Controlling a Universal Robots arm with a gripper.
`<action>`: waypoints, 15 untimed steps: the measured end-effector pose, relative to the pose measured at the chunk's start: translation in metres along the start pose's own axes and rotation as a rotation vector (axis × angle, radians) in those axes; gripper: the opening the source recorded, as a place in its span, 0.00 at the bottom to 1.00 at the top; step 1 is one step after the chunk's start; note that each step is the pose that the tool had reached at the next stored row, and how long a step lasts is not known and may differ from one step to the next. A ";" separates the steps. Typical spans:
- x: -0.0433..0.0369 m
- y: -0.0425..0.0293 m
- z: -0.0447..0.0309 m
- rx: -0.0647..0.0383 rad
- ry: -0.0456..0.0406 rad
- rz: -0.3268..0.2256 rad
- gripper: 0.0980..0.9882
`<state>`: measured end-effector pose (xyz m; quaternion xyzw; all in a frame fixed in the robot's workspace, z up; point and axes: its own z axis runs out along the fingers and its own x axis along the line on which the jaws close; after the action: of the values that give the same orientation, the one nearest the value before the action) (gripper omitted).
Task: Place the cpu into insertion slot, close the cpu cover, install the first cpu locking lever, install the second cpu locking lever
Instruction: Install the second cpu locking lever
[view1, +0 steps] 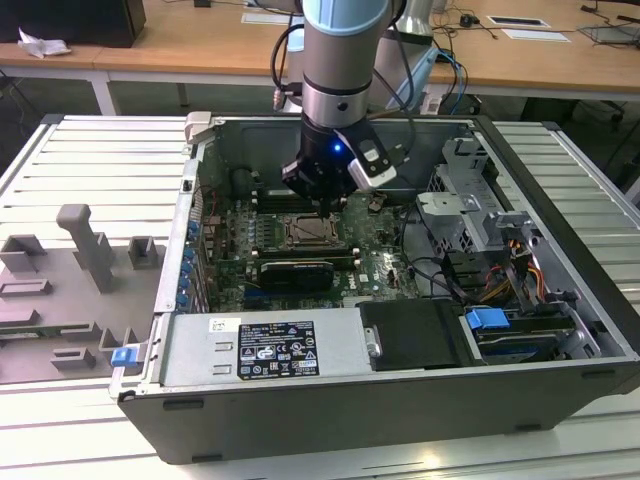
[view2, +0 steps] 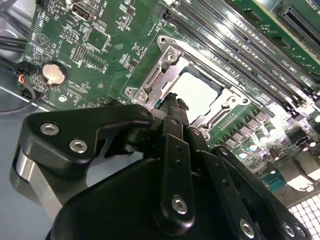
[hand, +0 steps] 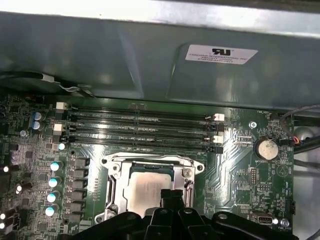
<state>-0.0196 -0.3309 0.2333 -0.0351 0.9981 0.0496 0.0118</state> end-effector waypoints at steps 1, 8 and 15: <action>-0.0002 0.0002 -0.0035 0.000 -0.0001 0.000 0.01; 0.0032 -0.0187 -0.0062 0.000 -0.0001 0.000 0.01; 0.0033 -0.0205 -0.0062 0.000 -0.0001 0.000 0.01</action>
<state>-0.0216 -0.3521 0.2374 -0.0352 0.9981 0.0497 0.0118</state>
